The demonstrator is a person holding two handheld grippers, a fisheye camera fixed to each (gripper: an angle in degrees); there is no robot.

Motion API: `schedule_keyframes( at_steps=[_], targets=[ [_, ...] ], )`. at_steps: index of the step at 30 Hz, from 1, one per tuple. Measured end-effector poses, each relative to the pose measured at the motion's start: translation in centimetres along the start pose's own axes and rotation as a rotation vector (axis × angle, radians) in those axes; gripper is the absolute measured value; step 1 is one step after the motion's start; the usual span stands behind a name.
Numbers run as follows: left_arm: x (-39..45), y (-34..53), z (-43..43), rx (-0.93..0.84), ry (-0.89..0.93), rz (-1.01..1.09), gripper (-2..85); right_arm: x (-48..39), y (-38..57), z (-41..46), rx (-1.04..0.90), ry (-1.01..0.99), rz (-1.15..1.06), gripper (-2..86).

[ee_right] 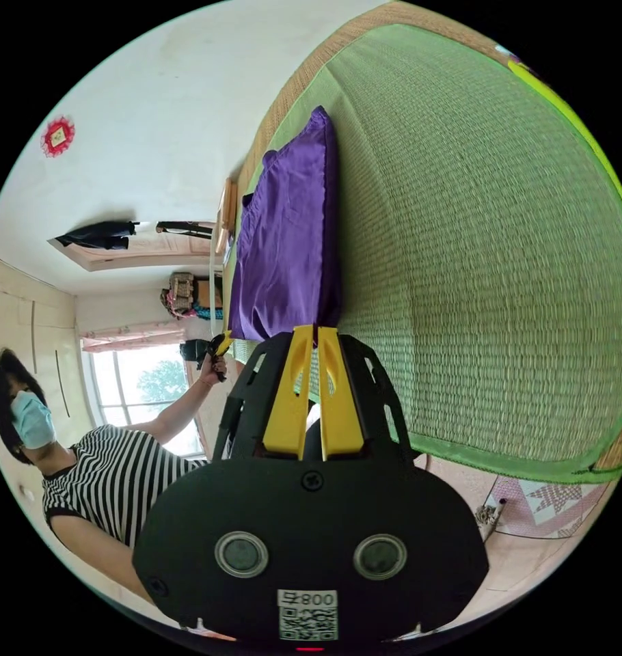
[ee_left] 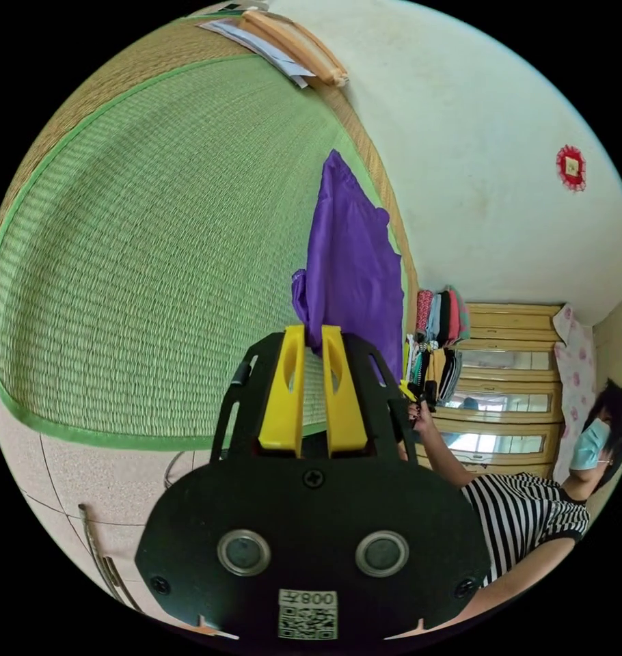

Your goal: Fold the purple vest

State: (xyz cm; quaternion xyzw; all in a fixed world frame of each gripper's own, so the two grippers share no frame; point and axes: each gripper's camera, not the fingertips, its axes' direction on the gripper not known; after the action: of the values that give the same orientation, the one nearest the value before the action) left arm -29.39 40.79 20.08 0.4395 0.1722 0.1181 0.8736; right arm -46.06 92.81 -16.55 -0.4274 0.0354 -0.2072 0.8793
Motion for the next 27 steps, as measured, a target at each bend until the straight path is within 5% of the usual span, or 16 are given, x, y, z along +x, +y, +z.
schedule_keyframes(
  at_steps=[27],
  targets=[
    [5.8, 6.0, -3.7, 0.024, -0.157, -0.115, 5.2, 4.2, 9.5, 2.7, -0.056, -0.032, 0.139, 0.4]
  ],
)
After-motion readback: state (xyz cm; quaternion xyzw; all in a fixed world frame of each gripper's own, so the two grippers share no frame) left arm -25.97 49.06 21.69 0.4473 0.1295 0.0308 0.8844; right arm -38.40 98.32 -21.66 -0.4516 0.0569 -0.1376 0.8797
